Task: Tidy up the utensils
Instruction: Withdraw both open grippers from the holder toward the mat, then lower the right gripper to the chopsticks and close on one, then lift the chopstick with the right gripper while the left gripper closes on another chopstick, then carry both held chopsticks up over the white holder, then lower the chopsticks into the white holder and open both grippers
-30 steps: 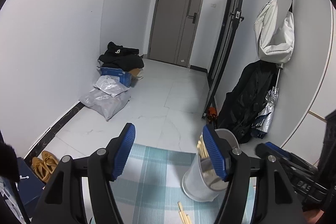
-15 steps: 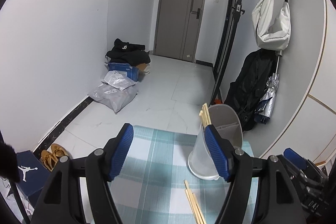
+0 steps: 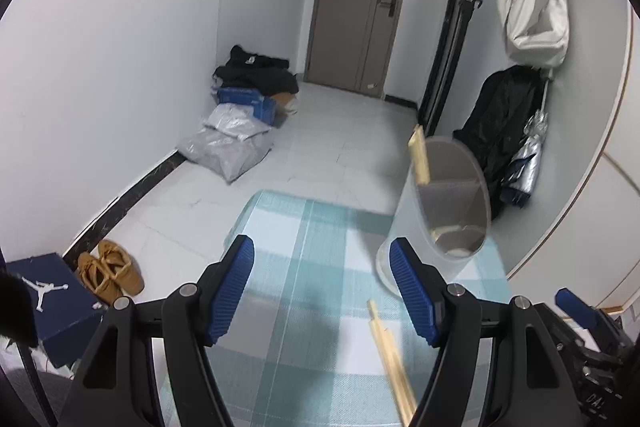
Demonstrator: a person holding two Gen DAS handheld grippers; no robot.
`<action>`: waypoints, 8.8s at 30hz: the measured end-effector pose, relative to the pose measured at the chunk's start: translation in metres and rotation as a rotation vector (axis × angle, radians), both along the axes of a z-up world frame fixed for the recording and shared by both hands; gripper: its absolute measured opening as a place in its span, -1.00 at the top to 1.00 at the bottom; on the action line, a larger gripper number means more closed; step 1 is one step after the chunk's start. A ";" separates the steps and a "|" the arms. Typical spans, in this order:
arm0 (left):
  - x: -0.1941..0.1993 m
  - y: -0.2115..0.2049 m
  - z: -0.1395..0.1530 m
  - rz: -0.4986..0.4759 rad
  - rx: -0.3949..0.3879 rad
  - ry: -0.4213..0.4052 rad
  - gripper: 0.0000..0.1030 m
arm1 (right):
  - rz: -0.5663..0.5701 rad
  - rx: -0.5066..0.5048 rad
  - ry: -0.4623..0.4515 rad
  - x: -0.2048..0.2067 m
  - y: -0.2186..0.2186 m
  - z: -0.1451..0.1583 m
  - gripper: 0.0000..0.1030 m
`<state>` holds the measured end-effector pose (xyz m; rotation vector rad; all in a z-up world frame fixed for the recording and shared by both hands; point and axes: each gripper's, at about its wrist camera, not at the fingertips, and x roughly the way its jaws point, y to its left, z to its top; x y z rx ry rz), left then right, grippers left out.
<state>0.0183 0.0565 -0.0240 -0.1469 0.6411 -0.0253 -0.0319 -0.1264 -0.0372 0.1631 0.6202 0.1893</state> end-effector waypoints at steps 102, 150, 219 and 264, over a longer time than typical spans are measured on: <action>0.082 -0.027 -0.095 -0.102 -0.120 0.598 -0.30 | -0.055 0.529 0.304 0.049 -0.095 -0.062 0.89; 0.025 -0.016 0.007 -0.139 -0.123 0.192 0.95 | -0.058 0.131 -0.068 0.006 -0.031 0.000 0.89; 0.152 -0.016 0.124 -0.265 -0.304 -0.074 0.96 | 0.131 0.058 -0.453 0.191 -0.004 0.130 0.89; 0.101 -0.031 0.071 -0.260 -0.154 0.094 0.68 | 0.367 -0.083 -0.211 0.149 0.010 0.056 0.70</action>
